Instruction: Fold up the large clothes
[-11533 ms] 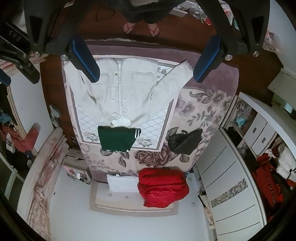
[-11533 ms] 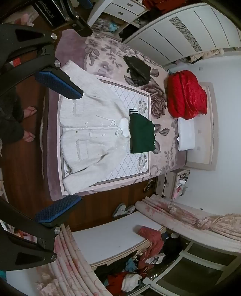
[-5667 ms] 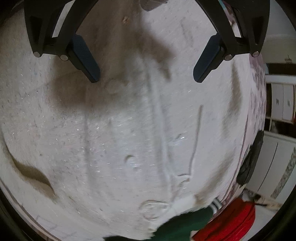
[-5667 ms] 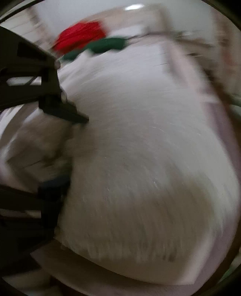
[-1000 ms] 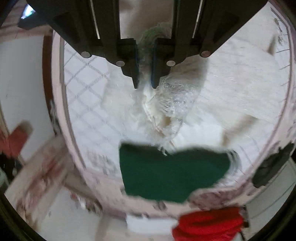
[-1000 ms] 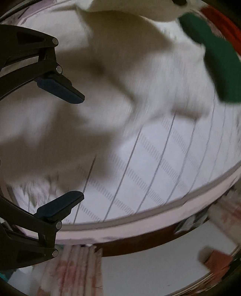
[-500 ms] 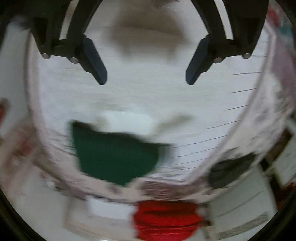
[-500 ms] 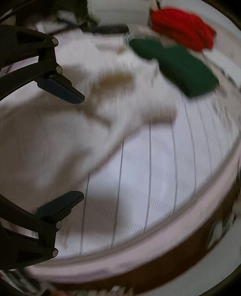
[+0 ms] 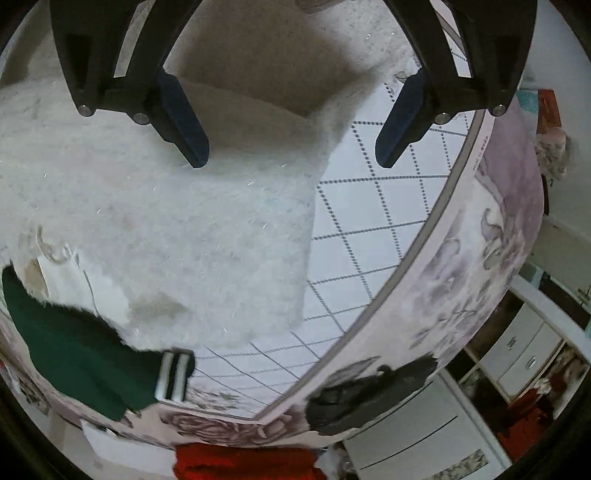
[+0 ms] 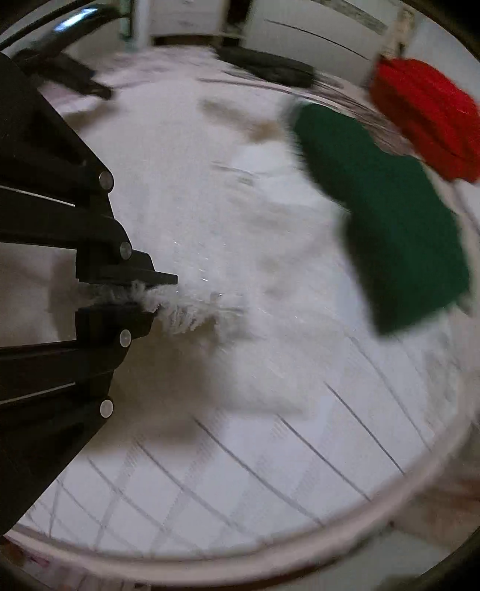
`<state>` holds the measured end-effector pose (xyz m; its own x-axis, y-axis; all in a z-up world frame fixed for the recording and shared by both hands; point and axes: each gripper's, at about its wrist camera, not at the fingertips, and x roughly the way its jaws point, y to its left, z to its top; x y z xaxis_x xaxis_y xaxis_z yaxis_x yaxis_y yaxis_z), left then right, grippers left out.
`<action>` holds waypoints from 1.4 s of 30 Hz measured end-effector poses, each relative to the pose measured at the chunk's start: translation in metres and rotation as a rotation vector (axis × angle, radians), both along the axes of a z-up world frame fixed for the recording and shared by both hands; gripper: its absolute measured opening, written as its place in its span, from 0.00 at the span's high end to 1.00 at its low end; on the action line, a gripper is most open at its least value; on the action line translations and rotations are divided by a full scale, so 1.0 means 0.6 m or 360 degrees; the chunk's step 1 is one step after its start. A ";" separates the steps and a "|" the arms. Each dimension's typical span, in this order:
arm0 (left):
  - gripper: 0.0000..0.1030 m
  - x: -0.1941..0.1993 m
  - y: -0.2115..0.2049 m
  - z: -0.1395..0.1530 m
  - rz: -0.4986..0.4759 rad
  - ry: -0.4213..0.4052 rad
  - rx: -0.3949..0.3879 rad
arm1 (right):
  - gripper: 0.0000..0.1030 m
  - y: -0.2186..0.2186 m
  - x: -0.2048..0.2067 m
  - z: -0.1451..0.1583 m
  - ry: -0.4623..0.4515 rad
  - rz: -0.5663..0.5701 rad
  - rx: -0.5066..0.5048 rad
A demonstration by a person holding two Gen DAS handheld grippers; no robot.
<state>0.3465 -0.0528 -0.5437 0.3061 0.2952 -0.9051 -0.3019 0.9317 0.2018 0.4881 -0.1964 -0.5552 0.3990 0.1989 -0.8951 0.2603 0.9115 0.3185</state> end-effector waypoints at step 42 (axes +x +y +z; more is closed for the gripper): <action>0.08 -0.188 0.167 -0.015 -0.0032 0.0258 -0.0016 | 0.68 0.243 -0.273 -0.120 0.0752 0.0290 0.0329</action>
<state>0.2338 0.0472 -0.5528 0.1616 0.2809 -0.9460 -0.2472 0.9396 0.2368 0.3242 -0.0504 -0.6274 -0.0945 0.4181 -0.9035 0.2621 0.8859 0.3826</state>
